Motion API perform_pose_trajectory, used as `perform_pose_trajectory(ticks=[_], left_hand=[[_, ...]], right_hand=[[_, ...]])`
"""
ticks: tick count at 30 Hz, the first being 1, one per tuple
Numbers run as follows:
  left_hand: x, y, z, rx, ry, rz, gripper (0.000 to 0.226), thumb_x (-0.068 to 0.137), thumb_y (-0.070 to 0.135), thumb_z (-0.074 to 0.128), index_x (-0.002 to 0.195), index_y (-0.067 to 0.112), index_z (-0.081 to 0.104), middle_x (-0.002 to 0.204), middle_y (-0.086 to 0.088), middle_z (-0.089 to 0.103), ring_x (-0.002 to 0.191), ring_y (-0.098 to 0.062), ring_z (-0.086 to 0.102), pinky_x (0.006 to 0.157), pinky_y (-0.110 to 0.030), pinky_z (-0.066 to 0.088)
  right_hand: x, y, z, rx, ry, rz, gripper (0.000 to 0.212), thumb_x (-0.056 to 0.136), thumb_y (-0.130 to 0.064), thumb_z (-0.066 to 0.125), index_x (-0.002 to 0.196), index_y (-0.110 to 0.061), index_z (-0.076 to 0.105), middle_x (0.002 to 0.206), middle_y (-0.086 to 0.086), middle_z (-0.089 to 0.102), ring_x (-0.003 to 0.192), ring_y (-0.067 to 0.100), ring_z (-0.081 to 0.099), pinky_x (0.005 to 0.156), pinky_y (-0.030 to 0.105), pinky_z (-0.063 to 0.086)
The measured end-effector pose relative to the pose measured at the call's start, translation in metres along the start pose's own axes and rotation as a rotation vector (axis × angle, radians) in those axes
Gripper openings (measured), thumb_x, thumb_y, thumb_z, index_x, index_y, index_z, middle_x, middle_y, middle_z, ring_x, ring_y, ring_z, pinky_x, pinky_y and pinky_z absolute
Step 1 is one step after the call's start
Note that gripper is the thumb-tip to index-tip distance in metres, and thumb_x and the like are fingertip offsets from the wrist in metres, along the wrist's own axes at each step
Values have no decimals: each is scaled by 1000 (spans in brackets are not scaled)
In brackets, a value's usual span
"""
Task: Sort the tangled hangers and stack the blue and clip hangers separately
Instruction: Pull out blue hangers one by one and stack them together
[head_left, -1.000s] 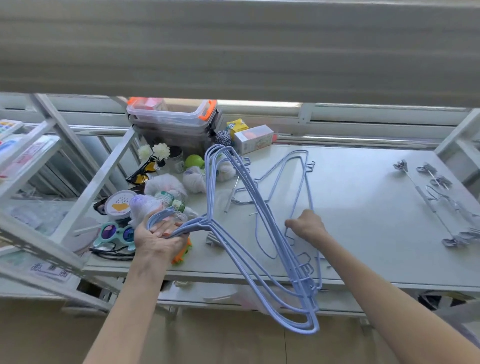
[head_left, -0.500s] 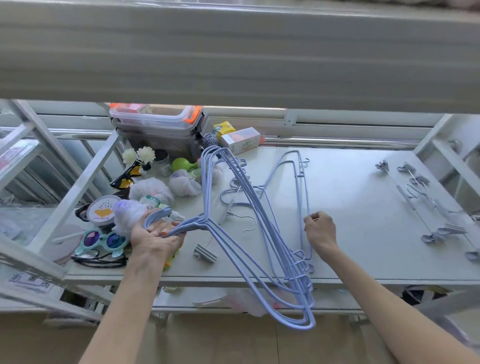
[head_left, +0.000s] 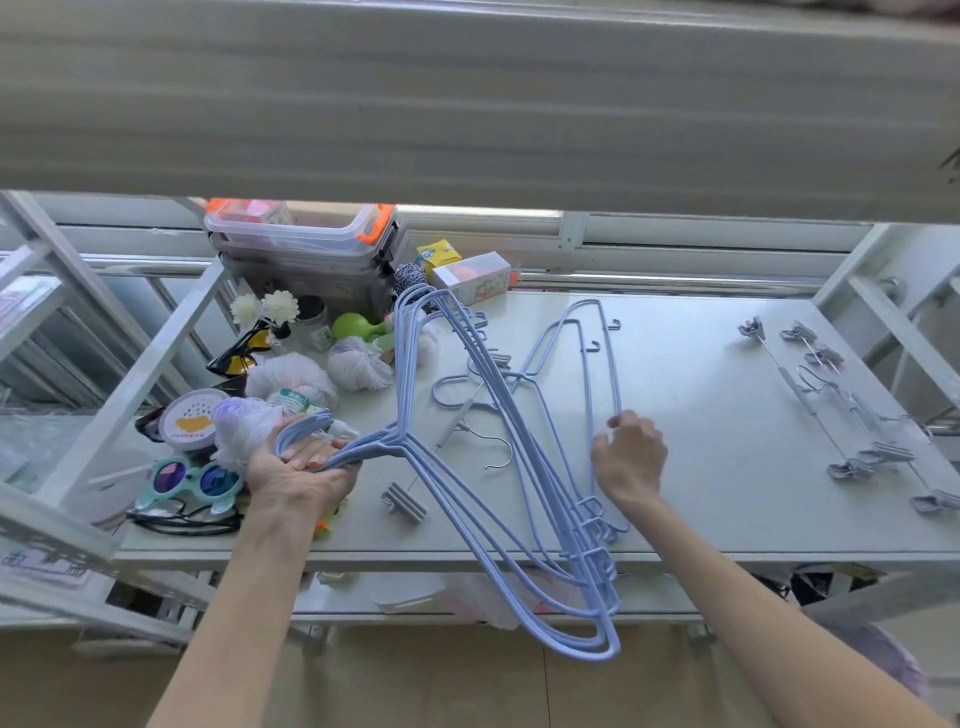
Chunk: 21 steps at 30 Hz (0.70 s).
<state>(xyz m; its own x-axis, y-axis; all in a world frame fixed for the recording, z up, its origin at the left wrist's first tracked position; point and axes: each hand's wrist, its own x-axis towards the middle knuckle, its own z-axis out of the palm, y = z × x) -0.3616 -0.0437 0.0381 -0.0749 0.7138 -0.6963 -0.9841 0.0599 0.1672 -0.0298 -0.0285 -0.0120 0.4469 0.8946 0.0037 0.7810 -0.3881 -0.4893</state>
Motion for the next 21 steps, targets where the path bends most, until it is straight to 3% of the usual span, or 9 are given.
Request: perform_pose_trajectory(ticks=[2,5,7,8,9,10,14,17,21], left_hand=[[-5,5,0,9,-5,5,54,96,35,34,44,21,26,37,6,24,38,-9,19,84,-20,39],[-6,21,-1,2,-11,-32,47,97,40,32,57,16,30,63,-1,35,54,-22,22,93,-37,44],[-8,30,-5,-33,16,-13,53,99,41,31,57,12,15,71,17,42,52,-21,3,93,-33,40],[-16,36,-3,-47,-14,-10,28,99,39,32,126,43,25,66,26,44,50,-16,-4,89,-28,41],[-16,42,-6,-59,-6,26,56,99,36,34,49,30,56,52,26,43,42,-13,-2,86,-21,42],[-19,49,-7,-12,-41,33,61,98,31,35,38,25,43,37,18,35,33,-11,7,79,-15,40],[-28,69,-16,31,-4,59,46,75,11,49,35,20,28,31,7,22,27,-7,18,53,-11,32],[-29,79,-21,-11,-31,19,40,70,11,51,40,22,27,30,8,22,25,-8,18,38,-9,35],[-27,88,-25,28,-55,-5,37,65,9,51,42,23,26,29,9,22,23,-8,18,36,-8,31]], right_hand=[[-5,-25,3,185,-129,-60,16,90,-10,54,88,0,66,85,14,67,81,28,63,73,32,48],[-12,-67,12,316,-373,-36,30,89,-11,56,61,-1,59,60,12,63,52,19,60,51,22,45],[-16,-89,25,318,-522,-16,26,86,-8,59,70,12,63,74,27,68,69,34,69,58,32,51],[-19,-98,31,339,-580,6,24,85,-5,61,82,18,65,85,33,69,81,40,70,67,43,57],[-23,-104,36,357,-611,38,26,85,-5,62,92,20,65,93,34,69,87,43,70,75,50,58],[-25,-109,41,343,-622,51,29,86,-8,62,97,19,64,96,34,68,89,42,70,77,50,57],[-36,-125,57,319,-527,66,28,86,-18,63,78,9,60,82,25,64,75,26,60,59,33,42],[-40,-136,70,360,-529,89,21,85,-18,67,76,0,63,79,23,67,69,26,61,64,40,51],[-42,-145,79,438,-599,169,28,78,-6,73,91,18,68,86,30,71,79,40,70,76,53,56]])
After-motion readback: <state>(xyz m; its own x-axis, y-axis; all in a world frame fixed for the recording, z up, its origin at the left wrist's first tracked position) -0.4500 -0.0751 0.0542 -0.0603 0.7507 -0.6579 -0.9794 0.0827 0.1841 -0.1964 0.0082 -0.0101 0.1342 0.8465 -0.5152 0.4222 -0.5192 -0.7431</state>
